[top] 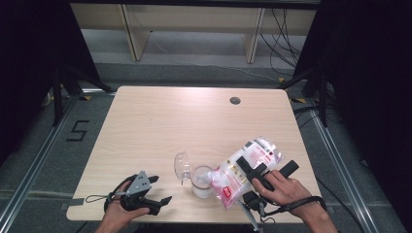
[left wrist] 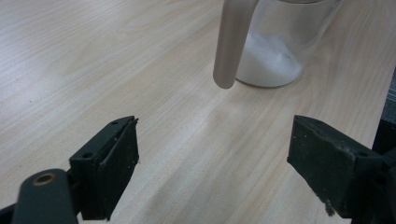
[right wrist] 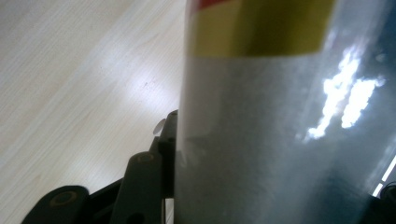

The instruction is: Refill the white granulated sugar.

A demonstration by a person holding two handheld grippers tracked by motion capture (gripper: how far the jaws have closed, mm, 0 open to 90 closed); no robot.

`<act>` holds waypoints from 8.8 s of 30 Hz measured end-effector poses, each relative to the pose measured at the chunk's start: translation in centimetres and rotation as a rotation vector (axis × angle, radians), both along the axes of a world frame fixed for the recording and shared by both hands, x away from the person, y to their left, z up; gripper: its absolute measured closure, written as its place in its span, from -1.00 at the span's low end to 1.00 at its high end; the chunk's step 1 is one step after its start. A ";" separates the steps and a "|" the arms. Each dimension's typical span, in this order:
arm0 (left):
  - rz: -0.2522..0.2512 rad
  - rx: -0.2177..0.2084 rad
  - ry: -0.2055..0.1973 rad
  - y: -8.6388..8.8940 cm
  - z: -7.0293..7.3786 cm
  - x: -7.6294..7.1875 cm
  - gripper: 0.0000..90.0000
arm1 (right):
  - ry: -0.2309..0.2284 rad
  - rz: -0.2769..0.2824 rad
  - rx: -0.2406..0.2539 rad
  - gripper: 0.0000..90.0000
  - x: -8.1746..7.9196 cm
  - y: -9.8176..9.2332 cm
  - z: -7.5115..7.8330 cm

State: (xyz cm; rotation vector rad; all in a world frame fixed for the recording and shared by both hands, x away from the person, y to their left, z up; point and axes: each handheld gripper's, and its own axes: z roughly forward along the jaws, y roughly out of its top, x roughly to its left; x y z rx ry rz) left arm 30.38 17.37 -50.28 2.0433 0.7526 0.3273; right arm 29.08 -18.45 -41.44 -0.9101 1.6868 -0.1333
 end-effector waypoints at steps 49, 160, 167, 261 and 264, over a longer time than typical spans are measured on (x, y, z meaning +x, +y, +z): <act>0.000 0.000 0.001 0.0 0.0 0.0 -0.65 | 0.038 0.009 0.072 0.41 1.2 0.4 -0.8; -0.006 0.004 0.004 0.1 0.0 0.1 -0.65 | 0.014 0.090 -0.009 0.46 1.0 0.8 -0.4; -0.006 0.004 0.004 0.1 0.0 0.1 -0.65 | 0.008 0.107 -0.036 0.47 1.0 0.9 -0.2; -0.006 0.003 0.001 0.1 0.0 0.1 -0.65 | 0.007 0.086 -0.059 0.58 1.0 0.1 0.2; -0.005 0.004 0.002 0.1 0.0 0.1 -0.65 | 0.000 0.087 -0.066 0.58 1.0 0.1 0.3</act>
